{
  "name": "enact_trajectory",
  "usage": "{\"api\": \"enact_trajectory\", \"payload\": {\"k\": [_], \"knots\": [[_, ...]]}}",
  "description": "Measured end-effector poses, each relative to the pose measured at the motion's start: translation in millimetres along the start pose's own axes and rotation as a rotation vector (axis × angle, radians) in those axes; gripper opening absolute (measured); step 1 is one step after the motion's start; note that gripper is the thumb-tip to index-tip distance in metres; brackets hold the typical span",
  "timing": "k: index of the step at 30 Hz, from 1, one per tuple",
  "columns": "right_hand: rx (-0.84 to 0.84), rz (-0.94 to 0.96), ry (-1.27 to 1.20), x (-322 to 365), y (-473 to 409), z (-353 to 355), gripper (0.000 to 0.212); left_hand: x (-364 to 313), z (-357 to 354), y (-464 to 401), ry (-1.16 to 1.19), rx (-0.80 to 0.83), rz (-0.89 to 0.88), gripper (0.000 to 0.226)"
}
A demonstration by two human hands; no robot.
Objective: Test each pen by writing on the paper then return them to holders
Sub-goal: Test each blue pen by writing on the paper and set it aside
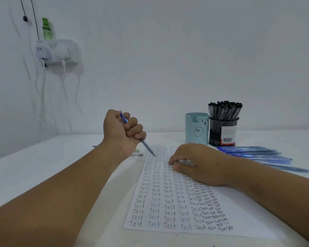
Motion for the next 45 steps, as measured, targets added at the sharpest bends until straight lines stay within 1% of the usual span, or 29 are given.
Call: {"api": "enact_trajectory", "payload": {"k": [2, 5, 6, 8, 10, 12, 15, 17, 19, 22, 23, 25, 27, 29, 31, 33, 35, 37, 42, 45], "knots": [[0.0, -0.003, 0.0, 0, 1, 0, 0.029, 1, -3, 3, 0.045, -0.005, -0.006, 0.007], [-0.039, -0.049, -0.03, -3, 3, 7, 0.029, 5, -5, 4, 0.089, -0.002, -0.012, 0.015], [-0.079, -0.072, -0.055, -6, 4, 12, 0.029, 7, -7, 4, 0.091, 0.016, -0.009, 0.016], [-0.194, -0.094, -0.119, -9, 8, 26, 0.028, 12, -14, 7, 0.082, 0.062, 0.002, 0.01], [-0.317, -0.058, -0.129, -7, 11, 39, 0.028, 18, -22, 12, 0.079, 0.108, 0.017, 0.007], [-0.384, -0.007, -0.104, -2, 11, 46, 0.029, 24, -32, 18, 0.09, 0.142, 0.034, 0.009], [-0.403, 0.038, -0.024, 8, 9, 48, 0.024, 35, -46, 29, 0.147, 0.182, 0.068, 0.015], [-0.407, 0.047, 0.023, 10, 8, 48, 0.02, 37, -51, 33, 0.15, 0.199, 0.076, 0.022], [-0.399, -0.033, -0.015, -3, 8, 49, 0.022, 36, -49, 32, 0.005, 0.198, 0.048, 0.03], [-0.41, -0.243, -0.176, -39, 14, 50, 0.019, 35, -37, 23, -0.402, 0.162, -0.048, 0.039], [-0.415, -0.306, -0.225, -50, 16, 49, 0.019, 35, -36, 22, -0.576, 0.178, -0.09, 0.04], [-0.412, -0.422, -0.418, -70, 19, 44, 0.01, 41, -42, 26, -0.994, 0.307, -0.151, 0.035], [-0.401, -0.519, -0.651, -84, 22, 36, 0.003, 59, -43, 34, -1.319, 0.492, -0.115, 0.026], [-0.394, -0.587, -0.763, -92, 24, 28, 0.004, 73, -37, 40, -1.501, 0.585, -0.02, 0.032], [-0.392, -0.621, -0.795, -97, 24, 24, 0.006, 79, -33, 44, -1.651, 0.627, 0.044, 0.04], [-0.392, -0.639, -0.802, -100, 24, 22, 0.007, 81, -33, 45, -1.734, 0.657, 0.07, 0.043], [-0.389, -0.648, -0.785, -104, 23, 21, 0.006, 80, -32, 45, -1.732, 0.664, 0.09, 0.044], [-0.388, -0.646, -0.718, -106, 20, 21, 0.005, 80, -32, 45, -1.737, 0.676, 0.104, 0.043], [-0.384, -0.617, -0.571, -104, 17, 25, 0.008, 81, -32, 43, -1.759, 0.693, 0.096, 0.041], [-0.375, -0.639, -0.523, -105, 17, 24, 0.009, 81, -31, 43, -1.753, 0.693, 0.096, 0.042]]}}
Point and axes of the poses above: each hand's wrist, its own y-axis away from the middle knuckle, its own z-axis out of the back of the hand, x = y × z, the point moved 10 cm from there along -y, towards the middle knuckle, and after that the axes turned 4 degrees about -z, right-handed, at the moved point
